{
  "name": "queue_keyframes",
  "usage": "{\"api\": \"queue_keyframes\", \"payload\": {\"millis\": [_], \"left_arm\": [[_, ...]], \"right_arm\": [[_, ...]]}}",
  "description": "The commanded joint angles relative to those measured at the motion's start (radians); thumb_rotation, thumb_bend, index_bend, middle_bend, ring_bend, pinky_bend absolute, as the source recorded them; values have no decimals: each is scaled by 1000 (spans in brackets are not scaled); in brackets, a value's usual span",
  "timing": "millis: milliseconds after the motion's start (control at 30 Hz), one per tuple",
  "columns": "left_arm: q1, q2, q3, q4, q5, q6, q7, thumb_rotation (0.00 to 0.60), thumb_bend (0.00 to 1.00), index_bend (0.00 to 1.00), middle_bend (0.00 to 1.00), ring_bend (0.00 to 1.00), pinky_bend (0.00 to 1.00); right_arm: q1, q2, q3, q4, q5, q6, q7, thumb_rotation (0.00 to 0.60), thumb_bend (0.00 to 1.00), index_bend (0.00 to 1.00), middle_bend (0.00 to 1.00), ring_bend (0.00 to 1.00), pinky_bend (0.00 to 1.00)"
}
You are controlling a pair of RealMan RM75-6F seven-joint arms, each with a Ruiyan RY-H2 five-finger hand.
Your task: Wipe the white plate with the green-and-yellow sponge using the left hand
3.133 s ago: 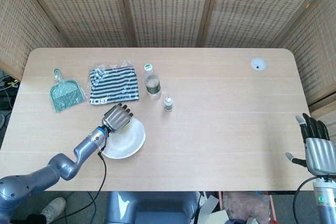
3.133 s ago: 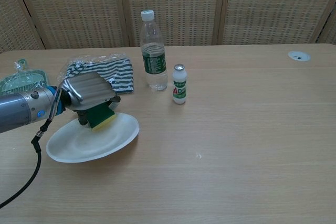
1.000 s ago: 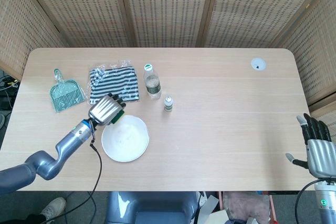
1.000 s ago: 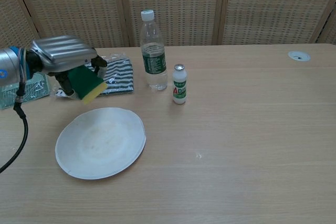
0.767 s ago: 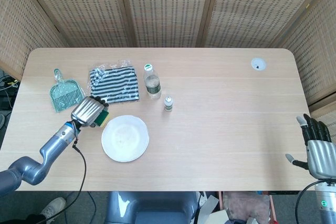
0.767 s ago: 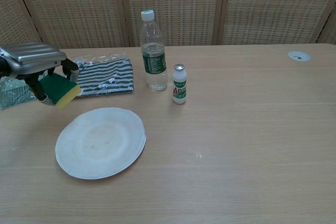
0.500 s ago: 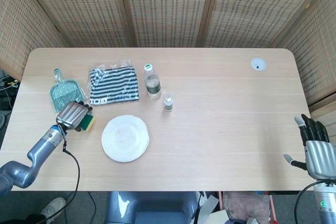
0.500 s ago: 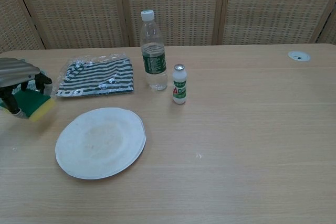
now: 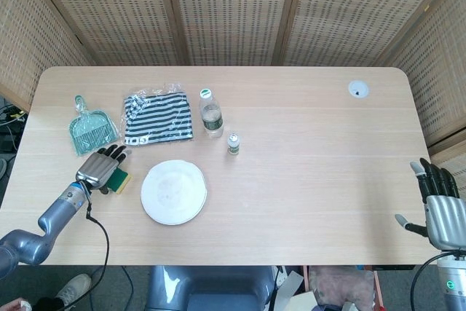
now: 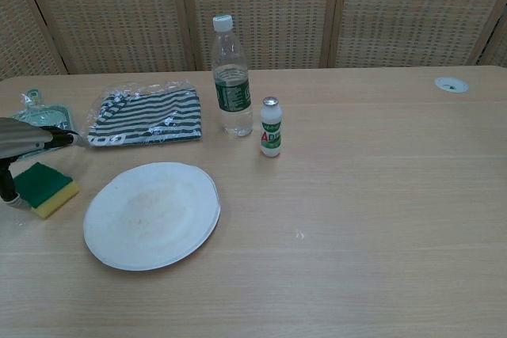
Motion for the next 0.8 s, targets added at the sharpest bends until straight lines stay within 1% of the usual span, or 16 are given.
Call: {"api": "queue_keyframes", "payload": {"millis": [33,67,133,233,300,467,533,633,700,800], "left_arm": [[57,115,-39,-174,-16,148,-16,600,0,0,0,0,11],[67,131,-40,-198,-11,168,-21,600,0,0,0,0,2],[105,176,-55,-265,-5,254,-41,600,0,0,0,0,0],[184,222,-75,-353,3,423,-34,600,0,0,0,0,0],[233,242,-77,-412,-2,502,-26,600,0,0,0,0,0],[343,249,-68,-499,-12,655,-10,600,0,0,0,0,0],[385,231,-66,-511,-23,722,37,600,0,0,0,0,0],[426,219,-58,-544,-24,774,81,600,0,0,0,0,0],[440,230,-58,-570,-9,793,79,600,0,0,0,0,0],[452,239,-52,-578,12,803,81,600,0,0,0,0,0]], "right_arm": [[-6,6,-3,-5,-10,11,10,600,0,0,0,0,0],[-7,7,-3,-6,-12,13,11,600,0,0,0,0,0],[-9,10,-3,-8,-18,20,17,600,0,0,0,0,0],[-13,14,-3,-9,-23,27,24,600,0,0,0,0,0],[-15,16,-4,-6,-27,33,25,600,0,0,0,0,0],[-22,13,-3,4,-38,54,21,600,0,0,0,0,0],[-25,12,-1,8,-39,62,23,600,0,0,0,0,0],[-30,14,1,9,-44,75,30,600,0,0,0,0,0],[-33,15,1,11,-49,83,35,600,0,0,0,0,0],[-36,16,0,12,-52,86,40,600,0,0,0,0,0]]}}
